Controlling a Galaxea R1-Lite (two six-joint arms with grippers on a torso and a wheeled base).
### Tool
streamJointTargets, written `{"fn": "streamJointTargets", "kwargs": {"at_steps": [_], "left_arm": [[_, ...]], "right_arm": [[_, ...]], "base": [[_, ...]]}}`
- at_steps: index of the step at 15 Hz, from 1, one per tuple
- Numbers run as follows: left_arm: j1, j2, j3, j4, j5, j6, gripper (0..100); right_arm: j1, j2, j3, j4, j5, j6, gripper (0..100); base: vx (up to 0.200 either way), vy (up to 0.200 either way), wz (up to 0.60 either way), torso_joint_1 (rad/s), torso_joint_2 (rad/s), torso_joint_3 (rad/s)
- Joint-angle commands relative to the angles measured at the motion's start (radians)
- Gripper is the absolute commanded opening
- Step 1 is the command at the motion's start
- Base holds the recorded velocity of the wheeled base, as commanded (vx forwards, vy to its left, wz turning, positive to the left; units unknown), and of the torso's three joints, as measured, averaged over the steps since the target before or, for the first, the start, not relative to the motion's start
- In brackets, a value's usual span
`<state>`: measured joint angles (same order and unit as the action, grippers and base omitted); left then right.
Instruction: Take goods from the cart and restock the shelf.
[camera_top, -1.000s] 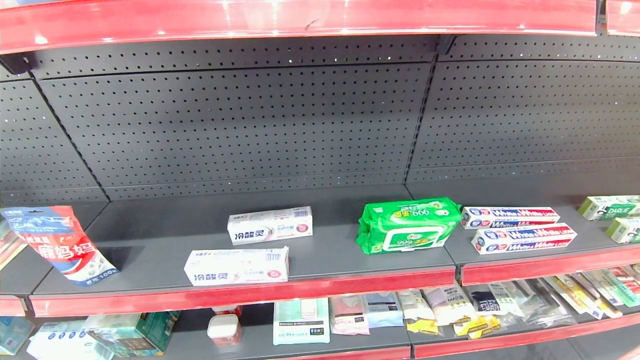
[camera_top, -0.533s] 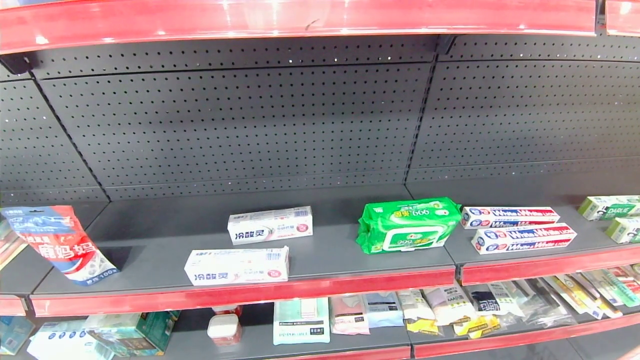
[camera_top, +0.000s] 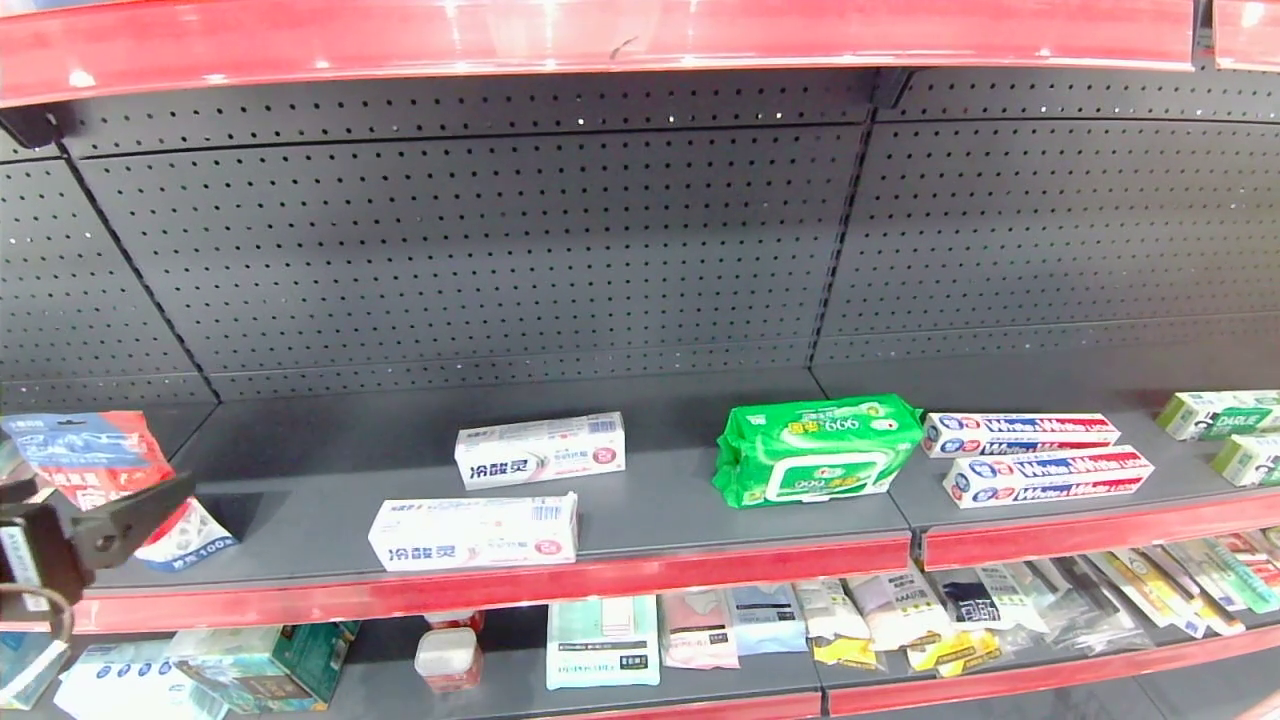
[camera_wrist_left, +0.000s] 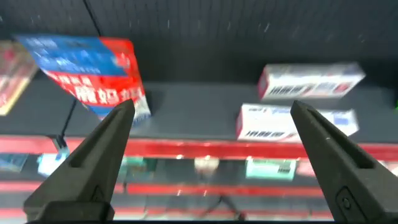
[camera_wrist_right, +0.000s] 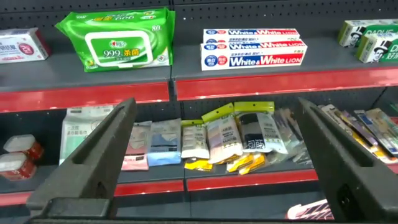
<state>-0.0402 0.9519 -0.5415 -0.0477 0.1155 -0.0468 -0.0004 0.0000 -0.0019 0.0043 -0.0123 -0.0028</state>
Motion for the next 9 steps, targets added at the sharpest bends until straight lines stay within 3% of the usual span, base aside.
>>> {"fn": "streamJointTargets", "kwargs": {"at_steps": [1,3,9], "left_arm": [[-0.009,0.163,0.000,-0.001,0.004,0.022,100],[-0.049,0.231,0.028,-0.009,0.010,0.033,100],[-0.052,0.297,0.103,-0.024,0.029,0.045,100]], "right_arm": [[0.000,0.002,0.000,0.000,0.000,0.000,100],[0.000,0.002,-0.001,0.000,0.000,0.000,100],[0.000,0.002,0.000,0.000,0.000,0.000,100]], "base": [[0.000,0.000,0.00,0.000,0.00,0.000],[0.000,0.000,0.00,0.000,0.00,0.000],[0.000,0.000,0.00,0.000,0.00,0.000]]}}
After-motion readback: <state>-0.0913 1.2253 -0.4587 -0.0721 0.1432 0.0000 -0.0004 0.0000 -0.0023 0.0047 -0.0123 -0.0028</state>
